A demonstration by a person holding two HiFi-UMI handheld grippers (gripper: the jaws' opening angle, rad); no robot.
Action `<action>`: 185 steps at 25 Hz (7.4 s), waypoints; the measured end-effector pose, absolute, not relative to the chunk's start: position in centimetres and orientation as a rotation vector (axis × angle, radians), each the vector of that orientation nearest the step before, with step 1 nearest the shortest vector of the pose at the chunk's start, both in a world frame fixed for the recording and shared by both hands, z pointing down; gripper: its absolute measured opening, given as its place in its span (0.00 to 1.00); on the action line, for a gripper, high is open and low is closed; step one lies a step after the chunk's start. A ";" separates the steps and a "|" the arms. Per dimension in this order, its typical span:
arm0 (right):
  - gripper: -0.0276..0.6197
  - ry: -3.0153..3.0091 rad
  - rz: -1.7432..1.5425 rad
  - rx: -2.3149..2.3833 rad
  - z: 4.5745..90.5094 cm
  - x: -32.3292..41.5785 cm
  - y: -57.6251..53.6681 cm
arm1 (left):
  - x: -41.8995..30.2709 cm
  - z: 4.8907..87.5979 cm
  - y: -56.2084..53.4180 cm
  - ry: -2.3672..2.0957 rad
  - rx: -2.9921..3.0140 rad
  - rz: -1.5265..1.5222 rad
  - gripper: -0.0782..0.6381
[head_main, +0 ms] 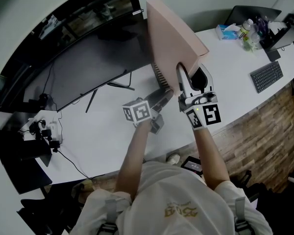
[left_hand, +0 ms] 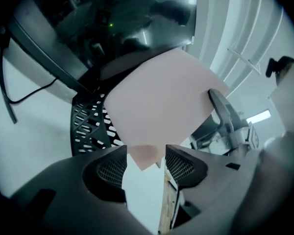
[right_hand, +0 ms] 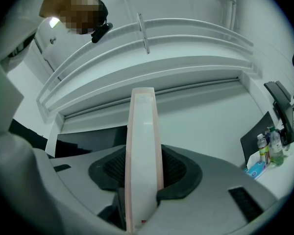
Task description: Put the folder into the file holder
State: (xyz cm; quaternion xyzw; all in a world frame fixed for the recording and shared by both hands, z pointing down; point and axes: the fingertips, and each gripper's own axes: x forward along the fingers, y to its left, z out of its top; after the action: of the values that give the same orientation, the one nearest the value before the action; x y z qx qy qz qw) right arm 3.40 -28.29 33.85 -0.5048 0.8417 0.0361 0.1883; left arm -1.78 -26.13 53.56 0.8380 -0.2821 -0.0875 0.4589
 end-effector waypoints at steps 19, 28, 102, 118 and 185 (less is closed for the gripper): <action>0.33 2.401 0.102 -1.436 33.9 2.6 -27.9 | 0.1 55.0 -26.4 -1.104 2.536 0.450 0.56; 0.33 2.416 0.091 -1.435 33.4 2.8 -26.9 | -0.6 54.4 -26.9 -1.136 2.548 0.464 0.59; 0.34 2.617 -0.138 -1.567 45.6 -0.1 -32.4 | -3.3 58.4 -30.6 -1.093 2.360 0.401 0.62; 0.38 2.802 -0.054 -1.620 48.1 -2.6 -30.8 | -3.9 58.1 -30.4 -1.089 2.337 0.363 0.62; 0.06 2.551 -0.207 -1.855 43.5 3.2 -14.0 | -11.1 43.6 -15.6 -1.385 2.547 0.003 0.13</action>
State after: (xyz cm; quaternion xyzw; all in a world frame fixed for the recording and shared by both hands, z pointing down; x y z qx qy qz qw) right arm 3.16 -14.02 43.46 -0.5868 0.8070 -0.0655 -0.0098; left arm -11.08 -15.63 43.60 0.8721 -0.4742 0.0010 0.1208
